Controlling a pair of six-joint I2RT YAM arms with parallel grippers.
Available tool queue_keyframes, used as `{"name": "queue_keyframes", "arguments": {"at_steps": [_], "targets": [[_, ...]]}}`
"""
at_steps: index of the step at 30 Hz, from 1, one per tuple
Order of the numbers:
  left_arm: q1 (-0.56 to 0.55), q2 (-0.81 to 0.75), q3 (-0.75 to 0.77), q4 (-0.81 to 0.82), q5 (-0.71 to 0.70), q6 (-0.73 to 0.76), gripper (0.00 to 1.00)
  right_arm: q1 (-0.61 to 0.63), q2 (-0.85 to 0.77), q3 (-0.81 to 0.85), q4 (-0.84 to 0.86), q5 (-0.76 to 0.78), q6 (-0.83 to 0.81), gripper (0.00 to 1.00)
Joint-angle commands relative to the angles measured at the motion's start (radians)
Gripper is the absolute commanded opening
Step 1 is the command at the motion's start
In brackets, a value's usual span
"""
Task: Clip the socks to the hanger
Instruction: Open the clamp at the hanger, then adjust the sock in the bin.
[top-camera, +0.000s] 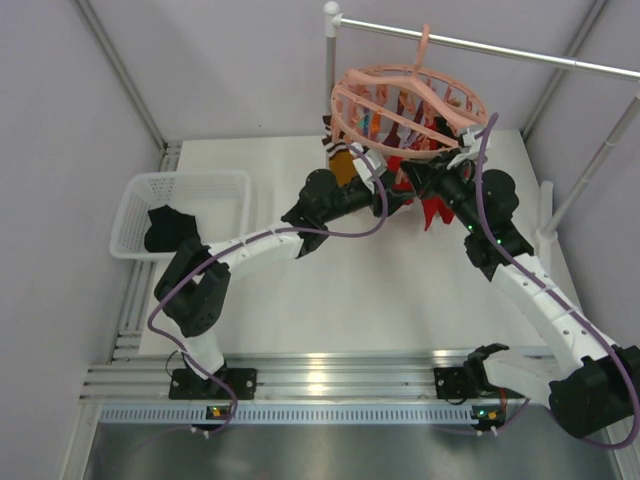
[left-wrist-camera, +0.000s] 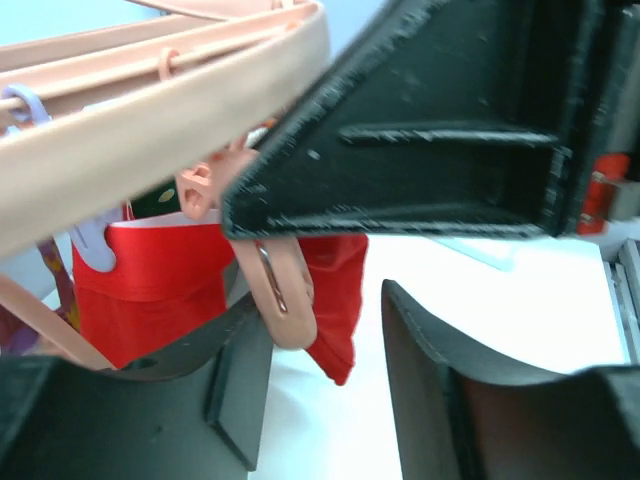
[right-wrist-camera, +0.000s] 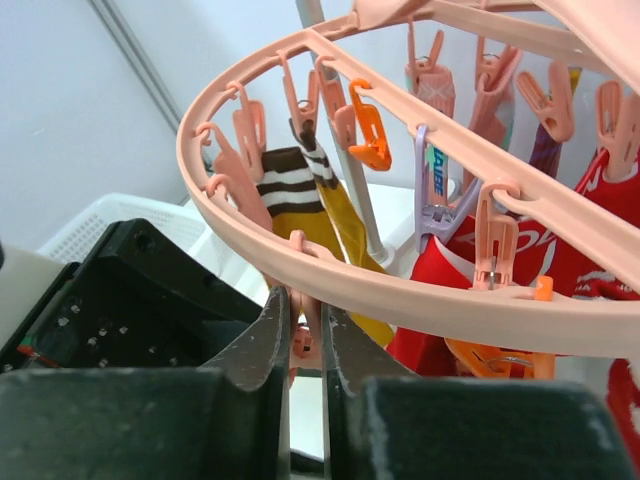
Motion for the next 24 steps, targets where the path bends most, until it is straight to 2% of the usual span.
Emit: {"name": "queue_keyframes", "arguments": {"at_steps": [1,5,6,10,11,13,15,16,21,24], "targets": [[-0.001,-0.123,-0.034,-0.061,0.022,0.034,0.52,-0.001,-0.009,0.035,0.092,0.000,0.011,0.00],[0.065,-0.237,-0.072,-0.237,0.083,-0.065,0.61,-0.003,-0.010,0.035,0.084,0.003,0.017,0.00],[0.086,-0.292,-0.088,-0.276,0.100,-0.087,0.66,-0.006,-0.010,0.035,0.083,0.003,0.017,0.00],[0.268,-0.419,-0.077,-0.503,0.189,-0.127,0.72,-0.012,-0.010,0.040,0.066,0.003,0.038,0.00],[0.305,-0.436,-0.060,-0.579,0.198,-0.107,0.72,-0.012,-0.012,0.039,0.066,0.002,0.040,0.00],[0.429,-0.459,0.025,-0.852,0.210,-0.058,0.72,-0.013,-0.013,0.039,0.060,-0.002,0.041,0.00],[0.567,-0.456,0.108,-1.009,0.198,0.031,0.72,-0.015,-0.016,0.037,0.057,-0.003,0.043,0.00],[0.612,-0.453,0.128,-1.151,0.159,0.105,0.71,-0.015,-0.016,0.032,0.060,-0.005,0.041,0.00],[0.915,-0.333,0.257,-1.442,0.054,0.284,0.70,-0.013,-0.018,0.032,0.058,-0.011,0.046,0.00],[1.032,-0.210,0.326,-1.566,-0.009,0.423,0.66,-0.015,-0.018,0.037,0.052,-0.015,0.044,0.00]]}}
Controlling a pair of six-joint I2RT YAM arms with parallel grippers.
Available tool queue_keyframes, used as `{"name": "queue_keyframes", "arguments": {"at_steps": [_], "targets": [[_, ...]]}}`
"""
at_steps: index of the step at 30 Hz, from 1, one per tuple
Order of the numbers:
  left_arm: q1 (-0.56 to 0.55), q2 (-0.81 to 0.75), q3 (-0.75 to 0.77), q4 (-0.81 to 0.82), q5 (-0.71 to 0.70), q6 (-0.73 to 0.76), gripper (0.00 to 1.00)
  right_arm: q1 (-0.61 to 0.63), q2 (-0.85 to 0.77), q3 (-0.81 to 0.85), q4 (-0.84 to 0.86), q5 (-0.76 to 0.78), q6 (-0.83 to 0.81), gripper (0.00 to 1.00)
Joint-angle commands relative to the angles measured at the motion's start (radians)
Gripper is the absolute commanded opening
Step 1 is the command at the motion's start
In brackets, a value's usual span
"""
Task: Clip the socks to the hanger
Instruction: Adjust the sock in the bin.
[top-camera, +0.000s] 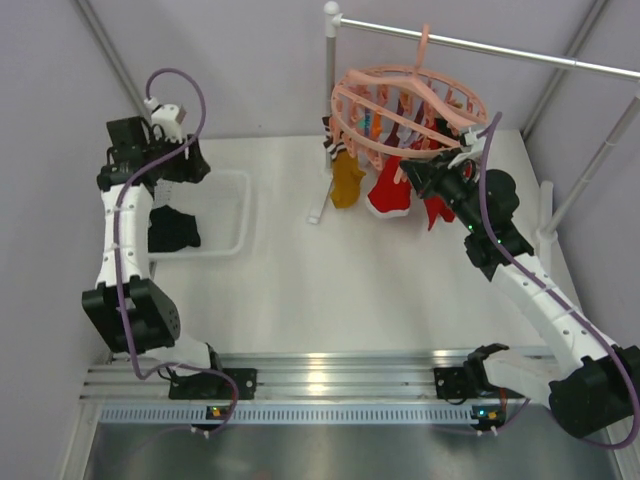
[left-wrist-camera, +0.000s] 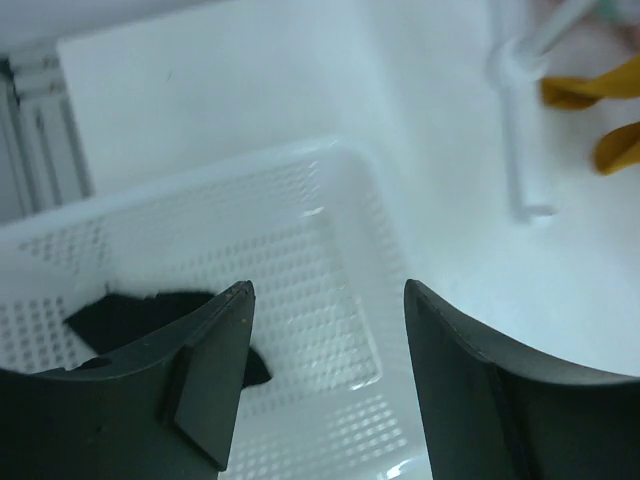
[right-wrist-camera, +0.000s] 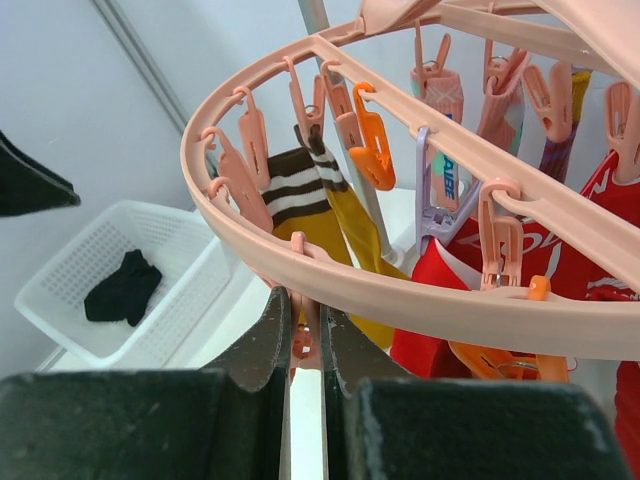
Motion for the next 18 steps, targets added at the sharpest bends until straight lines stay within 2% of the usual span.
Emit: {"name": "queue_keyframes", "arguments": {"at_steps": [1,3,7,14,18], "targets": [[0.119,0.135,0.064,-0.292,-0.073,0.211,0.66,-0.014,-0.018,0.040,0.038,-0.011,0.009,0.00],[0.179,0.221,0.101,-0.332,-0.071,0.234,0.63,-0.013,-0.018,0.042,0.034,-0.014,0.006,0.00],[0.191,0.347,0.143,-0.392,-0.160,0.316,0.58,-0.014,-0.010,0.046,0.031,-0.019,0.006,0.00],[0.190,0.481,0.025,-0.262,-0.289,0.346,0.58,-0.011,0.001,0.046,0.034,-0.022,0.008,0.00],[0.190,0.550,0.015,-0.196,-0.332,0.337,0.55,-0.014,0.002,0.048,0.031,-0.022,0.003,0.00]]}}
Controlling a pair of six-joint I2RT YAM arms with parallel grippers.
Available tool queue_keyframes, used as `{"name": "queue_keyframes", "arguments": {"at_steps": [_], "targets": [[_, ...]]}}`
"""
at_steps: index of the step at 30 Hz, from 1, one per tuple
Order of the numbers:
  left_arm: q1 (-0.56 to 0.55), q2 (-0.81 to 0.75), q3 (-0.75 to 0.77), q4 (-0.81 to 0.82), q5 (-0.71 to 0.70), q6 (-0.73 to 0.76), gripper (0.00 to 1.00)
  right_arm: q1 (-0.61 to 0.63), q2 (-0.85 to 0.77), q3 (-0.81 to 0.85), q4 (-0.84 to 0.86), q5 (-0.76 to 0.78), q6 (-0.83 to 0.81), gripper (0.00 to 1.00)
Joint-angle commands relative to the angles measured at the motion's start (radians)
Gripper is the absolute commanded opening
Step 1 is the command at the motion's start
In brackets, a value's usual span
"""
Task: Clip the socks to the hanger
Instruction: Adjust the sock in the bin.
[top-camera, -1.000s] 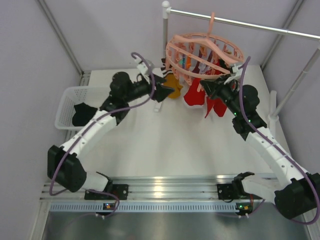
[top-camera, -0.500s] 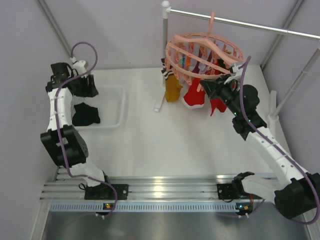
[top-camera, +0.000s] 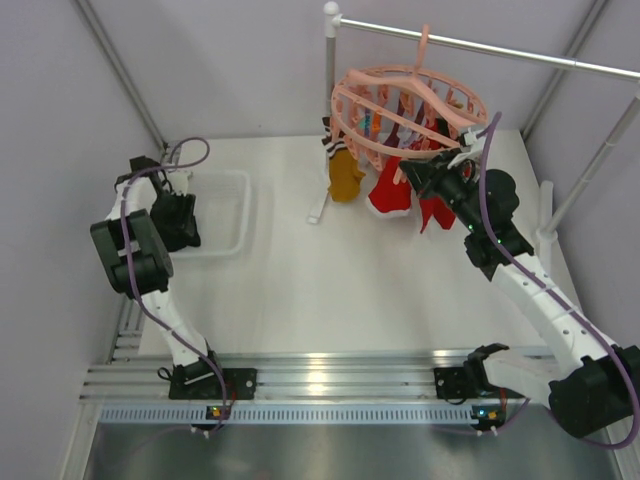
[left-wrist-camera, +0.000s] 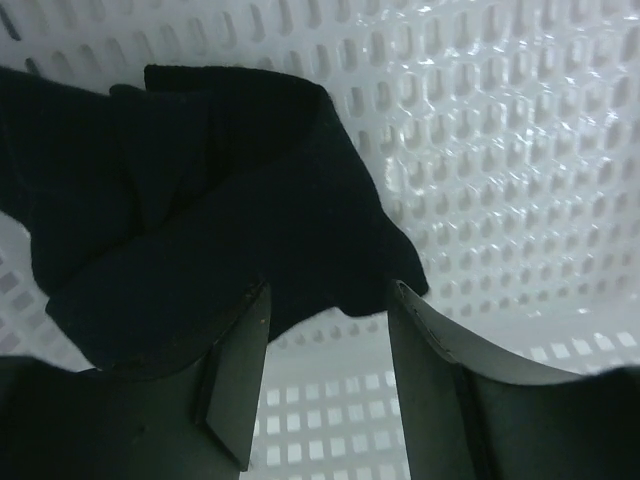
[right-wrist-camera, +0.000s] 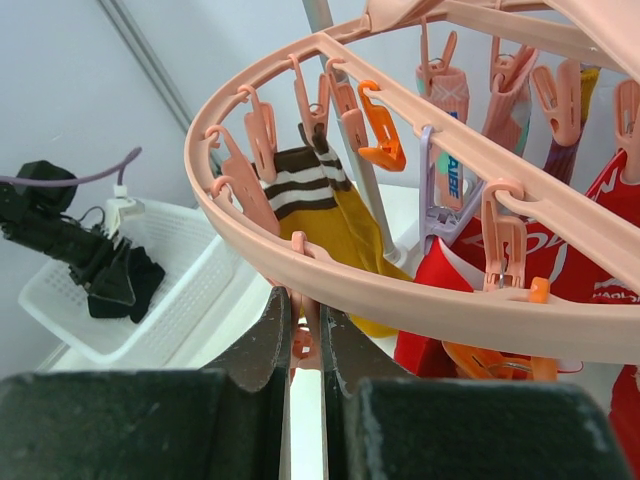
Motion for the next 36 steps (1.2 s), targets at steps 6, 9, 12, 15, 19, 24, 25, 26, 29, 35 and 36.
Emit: {"name": "queue_keyframes", "arguments": {"at_steps": [6,9,12,15,19,24,25,26,29,35,36], "targets": [[-0.015,0.112,0.021,0.121,-0.070,0.027,0.38,-0.013,0.008,0.045,0.036,-0.010,-0.002,0.00],[-0.029,0.100,0.067,0.076,-0.001,0.015,0.05,-0.014,0.011,0.045,0.034,-0.007,-0.006,0.00],[-0.043,0.047,0.116,0.035,0.089,-0.017,0.00,-0.014,0.009,0.043,0.034,-0.007,-0.006,0.00],[-0.046,0.003,0.181,-0.019,0.176,-0.060,0.00,-0.014,0.011,0.042,0.036,-0.009,-0.006,0.00],[-0.043,-0.046,0.251,-0.079,0.279,-0.089,0.00,-0.014,0.012,0.043,0.034,-0.012,-0.006,0.00],[-0.034,-0.082,0.245,-0.105,0.442,-0.097,0.00,-0.014,0.009,0.042,0.036,-0.015,-0.006,0.00],[-0.021,-0.082,0.241,-0.099,0.474,-0.108,0.00,-0.014,0.008,0.040,0.036,-0.015,-0.008,0.00],[-0.014,-0.084,0.236,-0.091,0.499,-0.132,0.00,-0.014,0.009,0.039,0.036,-0.015,-0.006,0.00],[0.034,-0.069,0.234,-0.056,0.626,-0.178,0.00,-0.014,0.008,0.039,0.036,-0.015,-0.009,0.00],[0.078,0.005,0.257,-0.054,0.859,-0.206,0.00,-0.018,0.009,0.040,0.036,-0.017,-0.012,0.00],[0.077,0.013,0.254,-0.054,0.861,-0.207,0.00,-0.018,0.011,0.039,0.037,-0.017,-0.012,0.00]]}}
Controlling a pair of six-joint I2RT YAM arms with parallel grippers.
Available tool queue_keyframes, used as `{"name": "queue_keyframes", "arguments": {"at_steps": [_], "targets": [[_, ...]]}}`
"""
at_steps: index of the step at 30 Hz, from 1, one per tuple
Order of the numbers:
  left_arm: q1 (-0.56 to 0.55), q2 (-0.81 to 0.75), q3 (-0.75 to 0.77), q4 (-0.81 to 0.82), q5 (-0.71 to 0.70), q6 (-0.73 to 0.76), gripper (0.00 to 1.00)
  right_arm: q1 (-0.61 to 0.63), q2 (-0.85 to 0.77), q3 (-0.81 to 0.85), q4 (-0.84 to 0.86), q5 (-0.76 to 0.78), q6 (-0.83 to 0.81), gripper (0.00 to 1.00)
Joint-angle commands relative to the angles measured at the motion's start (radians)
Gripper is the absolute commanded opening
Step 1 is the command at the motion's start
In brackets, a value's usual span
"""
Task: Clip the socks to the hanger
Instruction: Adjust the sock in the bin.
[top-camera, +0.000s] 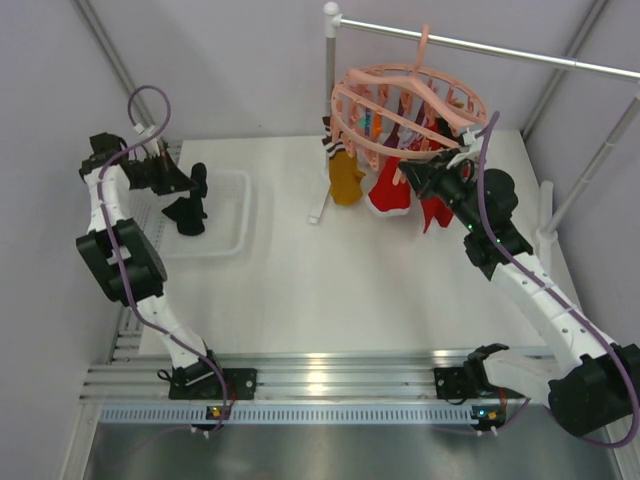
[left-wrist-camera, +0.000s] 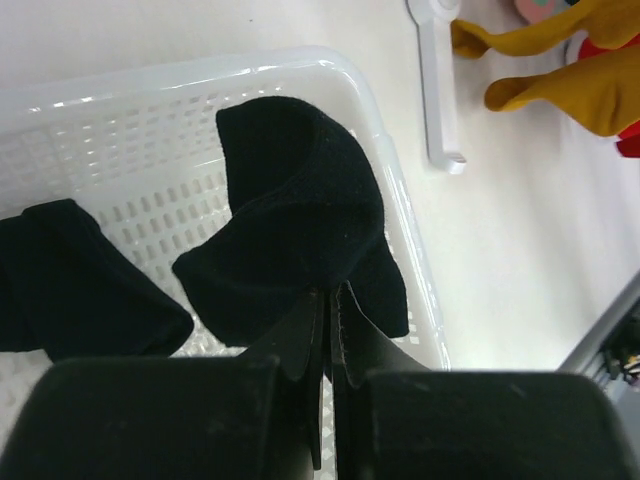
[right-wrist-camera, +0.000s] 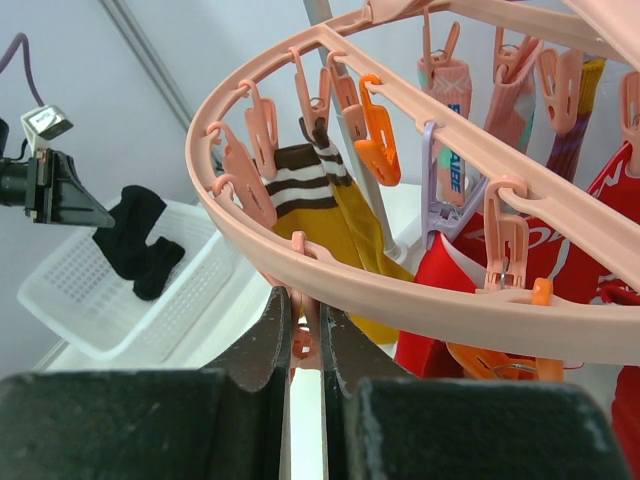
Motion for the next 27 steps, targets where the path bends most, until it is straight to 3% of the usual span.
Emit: {"name": "queue_keyframes", "arguments": {"at_steps": [1,9,13,19,26,27], "targets": [[0.001,0.049,0.022,0.009,0.147,-0.022,0.00,-0.016,0.005,0.039,0.039,-0.010,-0.007,0.00],[-0.001,0.134,0.030,-0.005,0.061,-0.036,0.01,-0.021,0.005,0.040,0.033,-0.010,-0.012,0.00],[-0.030,0.149,0.022,-0.013,0.021,-0.005,0.09,-0.019,0.008,0.039,0.030,-0.012,-0.012,0.00],[0.002,0.198,0.024,0.017,-0.012,-0.053,0.04,-0.021,0.014,0.048,0.027,-0.012,-0.015,0.00],[0.063,0.267,0.079,0.023,-0.133,-0.050,0.14,-0.022,0.013,0.048,0.021,-0.010,-0.019,0.00],[0.066,0.276,0.096,0.021,-0.153,-0.044,0.21,-0.024,0.014,0.048,0.021,-0.010,-0.019,0.00]]}}
